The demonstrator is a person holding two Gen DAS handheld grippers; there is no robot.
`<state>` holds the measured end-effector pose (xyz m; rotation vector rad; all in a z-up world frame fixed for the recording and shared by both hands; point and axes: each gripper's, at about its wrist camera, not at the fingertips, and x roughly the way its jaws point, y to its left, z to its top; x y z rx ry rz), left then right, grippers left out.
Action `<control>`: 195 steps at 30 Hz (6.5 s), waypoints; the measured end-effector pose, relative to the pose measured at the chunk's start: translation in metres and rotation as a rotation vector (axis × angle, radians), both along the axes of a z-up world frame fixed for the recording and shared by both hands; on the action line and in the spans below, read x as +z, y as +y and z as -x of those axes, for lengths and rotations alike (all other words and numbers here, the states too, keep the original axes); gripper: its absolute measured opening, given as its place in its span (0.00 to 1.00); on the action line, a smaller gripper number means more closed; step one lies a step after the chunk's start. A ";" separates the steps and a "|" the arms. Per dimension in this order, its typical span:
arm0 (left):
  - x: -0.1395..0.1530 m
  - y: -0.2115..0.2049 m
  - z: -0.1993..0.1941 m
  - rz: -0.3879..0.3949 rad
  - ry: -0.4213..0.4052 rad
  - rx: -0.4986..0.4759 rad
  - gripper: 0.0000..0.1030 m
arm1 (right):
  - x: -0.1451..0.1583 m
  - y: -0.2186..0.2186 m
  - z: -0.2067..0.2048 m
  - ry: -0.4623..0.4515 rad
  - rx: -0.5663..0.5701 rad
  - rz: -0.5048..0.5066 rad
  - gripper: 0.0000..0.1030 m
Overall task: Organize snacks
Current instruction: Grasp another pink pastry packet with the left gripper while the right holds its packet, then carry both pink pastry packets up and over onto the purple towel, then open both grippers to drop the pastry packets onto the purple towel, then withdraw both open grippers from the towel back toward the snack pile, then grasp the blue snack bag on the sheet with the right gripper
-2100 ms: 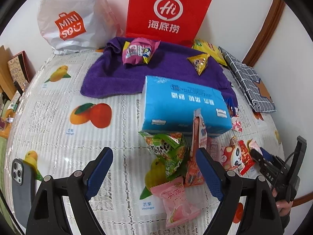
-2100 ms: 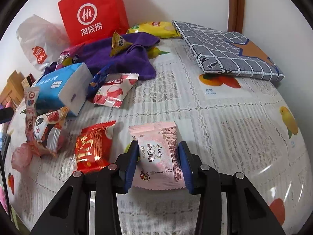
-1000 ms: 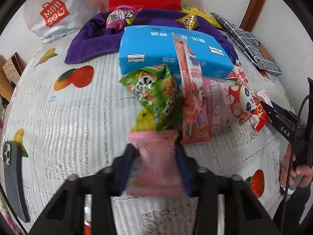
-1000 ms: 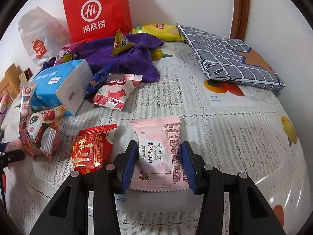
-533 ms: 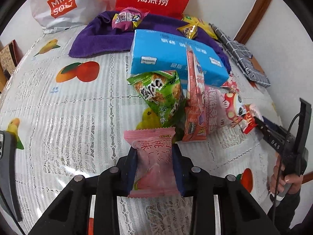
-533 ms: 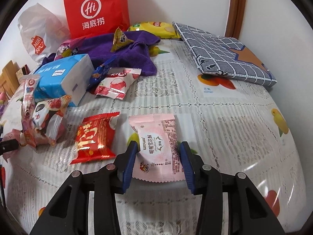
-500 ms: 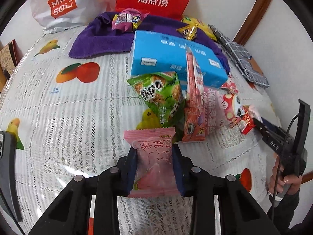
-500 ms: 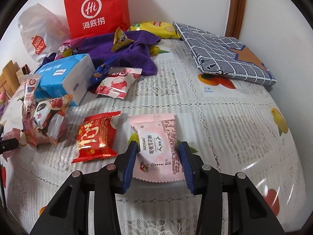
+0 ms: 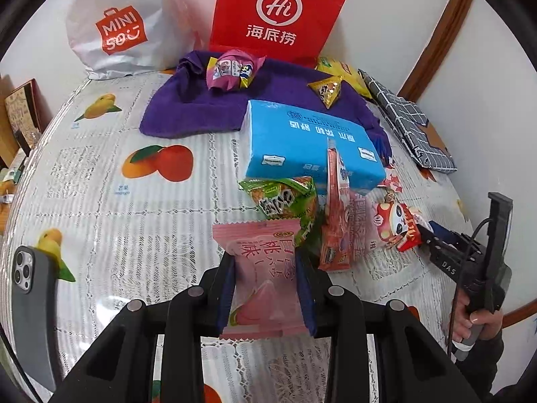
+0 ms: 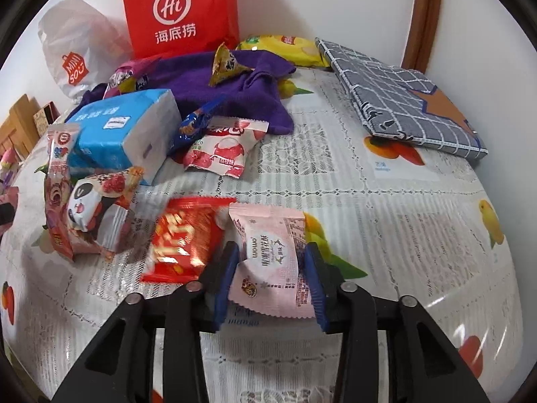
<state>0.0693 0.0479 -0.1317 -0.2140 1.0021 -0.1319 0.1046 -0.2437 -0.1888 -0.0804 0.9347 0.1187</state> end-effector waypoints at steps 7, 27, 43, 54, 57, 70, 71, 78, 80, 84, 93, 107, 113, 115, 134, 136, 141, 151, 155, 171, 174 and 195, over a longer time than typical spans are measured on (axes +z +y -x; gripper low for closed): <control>0.003 -0.003 -0.002 0.005 -0.003 -0.003 0.31 | -0.001 -0.007 -0.004 -0.010 -0.010 -0.036 0.33; 0.067 -0.012 -0.082 -0.044 -0.109 0.016 0.31 | 0.111 0.020 -0.062 -0.196 0.044 -0.111 0.32; 0.102 0.022 -0.179 -0.061 -0.146 0.103 0.31 | 0.142 0.073 -0.176 -0.207 0.075 -0.143 0.32; 0.054 0.057 -0.226 -0.017 -0.034 0.167 0.31 | 0.095 0.073 -0.223 -0.076 0.085 -0.162 0.32; 0.043 0.060 -0.232 -0.024 0.000 0.163 0.31 | 0.080 0.076 -0.230 -0.029 0.106 -0.160 0.32; 0.025 0.062 -0.246 -0.033 0.062 0.159 0.31 | 0.035 0.087 -0.245 0.104 0.145 -0.091 0.32; 0.023 0.061 -0.246 -0.033 0.068 0.158 0.31 | 0.034 0.087 -0.245 0.106 0.147 -0.089 0.32; 0.011 0.055 -0.249 -0.031 0.118 0.148 0.31 | 0.032 0.086 -0.244 0.112 0.157 -0.077 0.34; 0.009 0.054 -0.250 -0.026 0.132 0.145 0.31 | 0.033 0.088 -0.245 0.113 0.157 -0.069 0.36; 0.005 0.053 -0.250 -0.029 0.149 0.153 0.31 | 0.038 0.089 -0.245 0.104 0.158 -0.071 0.43; -0.001 0.044 -0.251 -0.032 0.200 0.129 0.31 | 0.064 0.086 -0.238 0.032 0.160 -0.115 0.54; 0.038 0.045 -0.236 -0.024 0.065 0.121 0.57 | 0.093 0.087 -0.222 -0.062 0.137 -0.145 0.55; 0.061 0.044 -0.224 -0.023 0.005 0.106 0.57 | 0.110 0.079 -0.204 -0.133 0.106 -0.107 0.55; 0.066 0.040 -0.220 -0.022 -0.013 0.099 0.57 | 0.109 0.072 -0.195 -0.128 0.090 -0.105 0.55; 0.094 0.013 -0.198 -0.026 -0.088 0.031 0.57 | 0.034 0.043 -0.130 0.109 0.093 -0.264 0.40; 0.097 0.013 -0.195 -0.024 -0.098 0.024 0.57 | 0.022 0.044 -0.135 0.161 0.074 -0.285 0.22; 0.104 0.014 -0.190 -0.013 -0.116 0.024 0.57 | 0.023 0.042 -0.127 0.144 0.082 -0.349 0.07; 0.118 0.010 -0.176 -0.002 -0.157 0.000 0.57 | 0.072 0.003 -0.068 0.023 0.025 -0.362 0.07; 0.126 0.007 -0.168 -0.001 -0.181 -0.009 0.57 | 0.067 -0.023 -0.043 0.023 -0.061 -0.312 0.07; 0.145 -0.031 -0.137 -0.072 -0.250 -0.089 0.58 | 0.032 -0.039 0.048 0.101 -0.058 -0.083 0.36; 0.147 -0.041 -0.130 -0.099 -0.262 -0.108 0.58 | 0.042 -0.038 0.051 0.051 -0.028 -0.050 0.45; 0.059 0.000 -0.061 -0.102 -0.065 -0.023 0.59 | 0.006 -0.024 0.001 0.059 0.134 -0.043 0.42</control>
